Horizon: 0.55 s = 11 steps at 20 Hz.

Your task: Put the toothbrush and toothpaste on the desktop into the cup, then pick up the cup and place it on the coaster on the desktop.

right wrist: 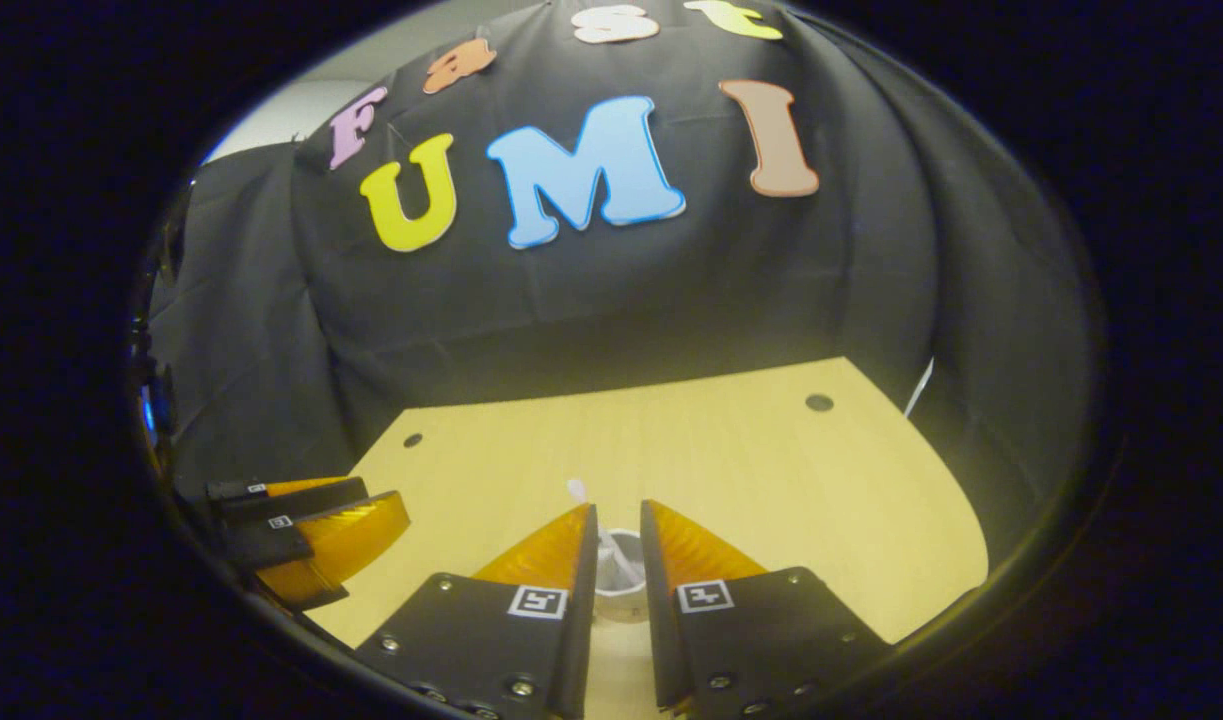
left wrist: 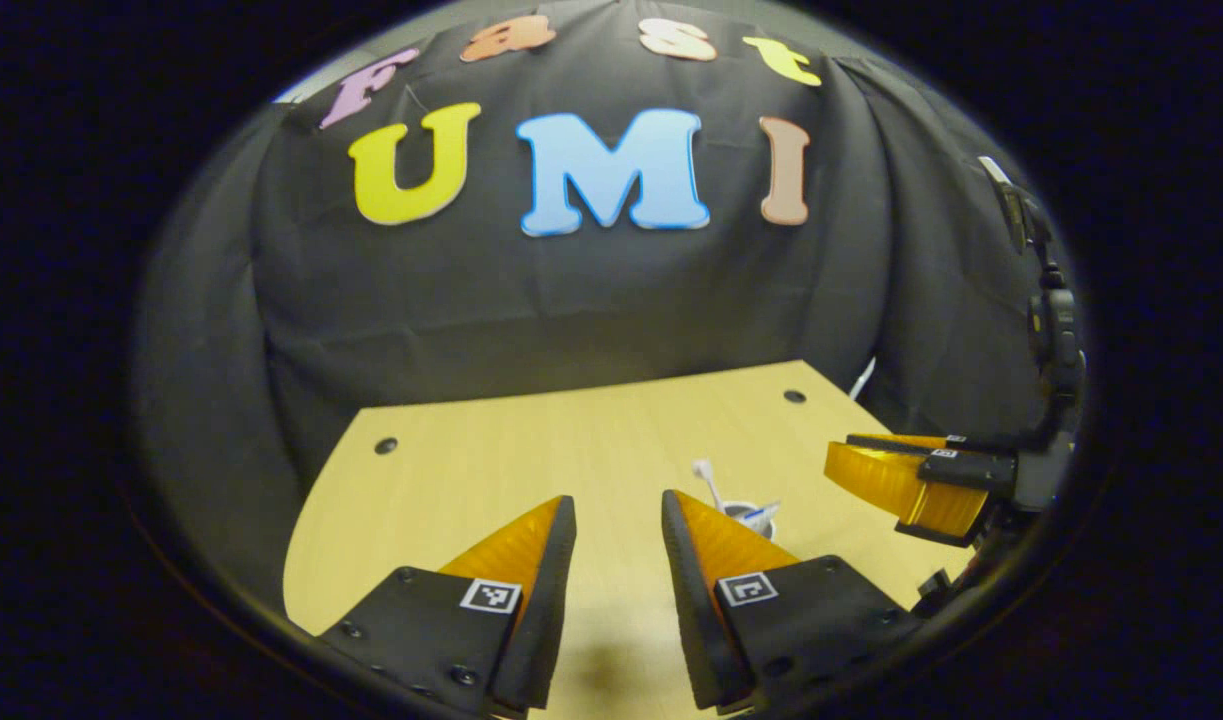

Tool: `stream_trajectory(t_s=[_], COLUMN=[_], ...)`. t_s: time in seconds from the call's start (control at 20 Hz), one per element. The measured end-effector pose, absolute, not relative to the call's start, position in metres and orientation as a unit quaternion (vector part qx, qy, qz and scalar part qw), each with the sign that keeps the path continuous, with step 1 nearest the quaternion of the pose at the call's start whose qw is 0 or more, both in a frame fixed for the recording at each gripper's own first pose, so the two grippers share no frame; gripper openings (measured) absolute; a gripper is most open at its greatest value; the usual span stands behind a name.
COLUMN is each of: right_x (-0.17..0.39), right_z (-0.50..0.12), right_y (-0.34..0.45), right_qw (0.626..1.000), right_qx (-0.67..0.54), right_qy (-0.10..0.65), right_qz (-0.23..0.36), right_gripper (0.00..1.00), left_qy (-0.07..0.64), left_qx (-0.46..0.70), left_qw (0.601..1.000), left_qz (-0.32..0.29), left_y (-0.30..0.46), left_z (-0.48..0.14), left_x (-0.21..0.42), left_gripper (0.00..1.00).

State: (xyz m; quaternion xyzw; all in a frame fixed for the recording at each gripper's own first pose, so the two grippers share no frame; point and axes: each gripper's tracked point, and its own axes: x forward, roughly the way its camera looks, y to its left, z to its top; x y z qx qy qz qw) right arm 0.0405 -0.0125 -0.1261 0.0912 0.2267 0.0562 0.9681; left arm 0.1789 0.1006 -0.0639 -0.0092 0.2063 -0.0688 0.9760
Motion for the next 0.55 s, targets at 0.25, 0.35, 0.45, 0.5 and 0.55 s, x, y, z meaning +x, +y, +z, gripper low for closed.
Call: stream_trajectory(t_s=[0.25, 0.35, 0.45, 0.5, 0.55], right_x=[0.061, 0.061, 0.059, 0.058, 0.058], right_z=[-0.025, 0.003, 0.022, 0.03, 0.032], right_y=[-0.003, -0.005, -0.009, -0.01, -0.013], right_qw=[0.986, 0.99, 0.993, 0.994, 0.996], right_qx=[0.089, 0.092, 0.087, 0.079, 0.067], right_qy=[0.123, 0.096, 0.07, 0.057, 0.05], right_qz=[0.061, 0.055, 0.046, 0.042, 0.035], right_gripper=[0.25, 0.18, 0.25, 0.28, 0.28], left_qy=[0.094, 0.05, 0.027, 0.019, 0.018], left_qx=[-0.022, -0.029, -0.042, -0.048, -0.051], left_qw=[0.994, 0.997, 0.998, 0.998, 0.998], left_qz=[-0.046, -0.046, -0.043, -0.045, -0.045], left_y=[0.11, 0.111, 0.114, 0.112, 0.113], left_z=[0.048, 0.087, 0.109, 0.116, 0.119], left_x=[0.198, 0.199, 0.194, 0.192, 0.191], left_gripper=[0.63, 0.63, 0.5, 0.5, 0.5])
